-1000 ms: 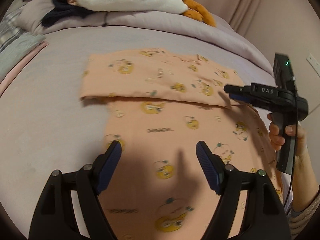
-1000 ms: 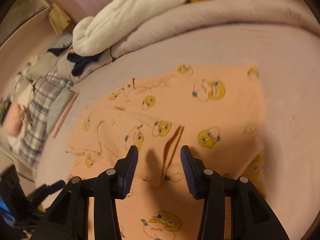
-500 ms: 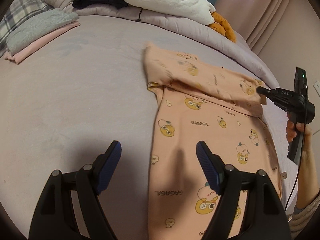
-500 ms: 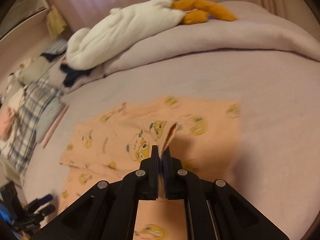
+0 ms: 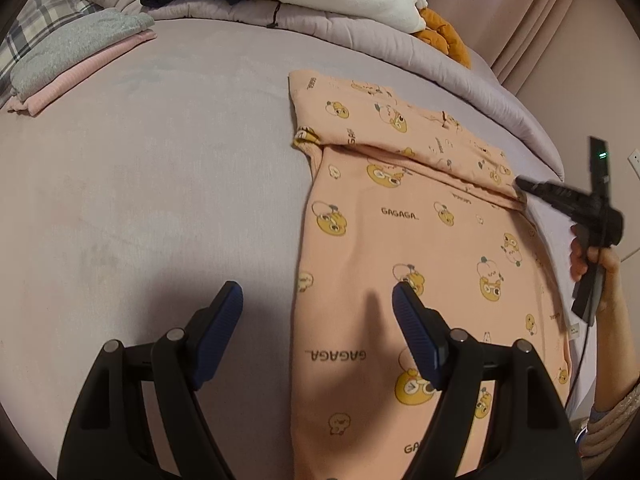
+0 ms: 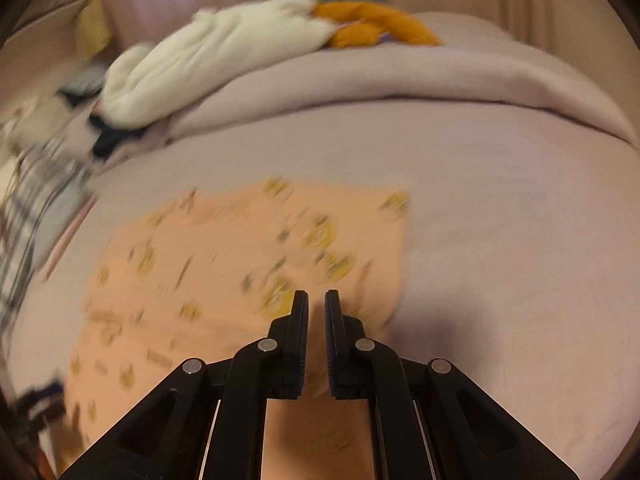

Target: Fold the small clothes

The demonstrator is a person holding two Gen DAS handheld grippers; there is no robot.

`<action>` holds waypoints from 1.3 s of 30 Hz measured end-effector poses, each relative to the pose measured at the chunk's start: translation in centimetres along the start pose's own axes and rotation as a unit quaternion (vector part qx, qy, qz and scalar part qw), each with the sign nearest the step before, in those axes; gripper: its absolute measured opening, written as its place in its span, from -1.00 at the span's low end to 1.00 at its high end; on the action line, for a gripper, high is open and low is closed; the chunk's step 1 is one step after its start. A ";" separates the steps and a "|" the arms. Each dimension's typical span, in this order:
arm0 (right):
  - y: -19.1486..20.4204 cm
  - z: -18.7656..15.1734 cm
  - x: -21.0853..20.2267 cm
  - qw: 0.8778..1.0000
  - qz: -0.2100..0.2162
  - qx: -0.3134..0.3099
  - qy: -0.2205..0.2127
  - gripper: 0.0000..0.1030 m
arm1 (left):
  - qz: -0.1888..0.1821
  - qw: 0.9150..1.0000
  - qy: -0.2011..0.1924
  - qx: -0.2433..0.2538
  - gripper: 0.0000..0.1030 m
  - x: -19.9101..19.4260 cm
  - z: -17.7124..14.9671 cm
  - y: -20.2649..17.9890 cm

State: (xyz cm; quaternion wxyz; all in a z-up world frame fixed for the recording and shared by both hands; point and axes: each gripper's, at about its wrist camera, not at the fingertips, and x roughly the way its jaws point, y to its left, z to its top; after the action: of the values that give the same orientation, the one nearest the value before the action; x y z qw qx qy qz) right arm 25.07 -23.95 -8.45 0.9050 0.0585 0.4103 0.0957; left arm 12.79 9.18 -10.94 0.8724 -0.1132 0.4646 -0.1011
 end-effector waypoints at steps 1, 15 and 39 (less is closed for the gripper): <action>0.3 -0.7 1.3 0.999 -0.011 -0.016 0.030 -0.89 | -0.001 1.000 0.002 -0.001 0.50 0.0 -0.2 0.0; -5.1 -10.9 -9.6 0.990 0.113 0.083 0.016 -0.14 | -0.016 1.000 0.014 0.000 0.50 -3.0 -4.4 0.3; -3.1 -19.3 -10.5 0.939 0.295 0.154 0.082 -0.13 | -0.203 0.976 0.043 -0.064 0.54 -5.2 -10.1 1.4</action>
State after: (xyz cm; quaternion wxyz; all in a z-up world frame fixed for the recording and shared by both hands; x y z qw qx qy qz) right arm 4.11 -28.76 -13.99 0.7793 0.3079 0.4571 0.2981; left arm 1.62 10.95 -12.71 0.8036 -0.2564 0.4747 -0.2513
